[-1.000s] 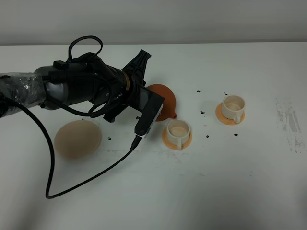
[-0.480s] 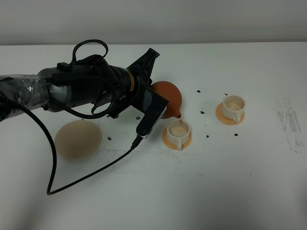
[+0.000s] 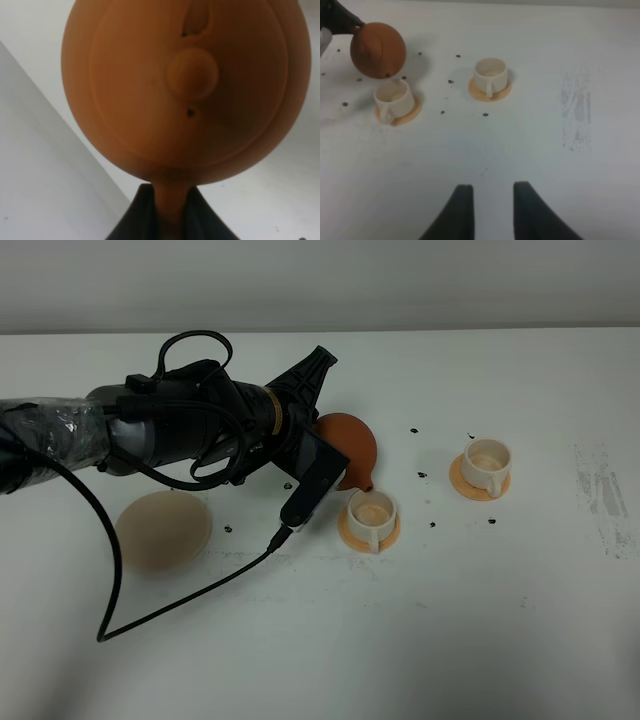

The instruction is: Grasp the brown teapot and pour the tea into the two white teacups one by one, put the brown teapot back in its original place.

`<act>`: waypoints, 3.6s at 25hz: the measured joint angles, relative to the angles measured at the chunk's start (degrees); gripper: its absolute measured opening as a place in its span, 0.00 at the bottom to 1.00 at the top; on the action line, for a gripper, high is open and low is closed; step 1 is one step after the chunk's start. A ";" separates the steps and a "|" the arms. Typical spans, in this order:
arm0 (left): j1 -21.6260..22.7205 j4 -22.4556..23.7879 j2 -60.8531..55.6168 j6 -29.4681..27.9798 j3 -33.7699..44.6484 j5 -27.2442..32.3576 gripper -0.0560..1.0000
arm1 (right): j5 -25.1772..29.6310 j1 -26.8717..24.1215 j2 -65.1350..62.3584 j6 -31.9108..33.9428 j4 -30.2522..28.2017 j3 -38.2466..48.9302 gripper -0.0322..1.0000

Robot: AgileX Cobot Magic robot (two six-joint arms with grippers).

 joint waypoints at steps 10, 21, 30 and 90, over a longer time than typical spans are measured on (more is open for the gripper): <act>-0.02 2.75 0.00 0.00 0.00 -2.09 0.17 | 0.00 0.00 0.00 0.00 0.00 0.00 0.25; -0.13 5.01 0.00 0.00 0.00 -3.00 0.17 | 0.00 0.00 0.00 0.00 0.00 0.00 0.25; -0.20 5.76 0.00 0.00 0.00 -5.29 0.17 | 0.00 0.00 0.00 0.00 0.00 0.00 0.25; -0.95 13.43 0.95 1.59 0.00 -8.57 0.17 | 0.00 0.00 0.00 0.00 0.00 0.00 0.25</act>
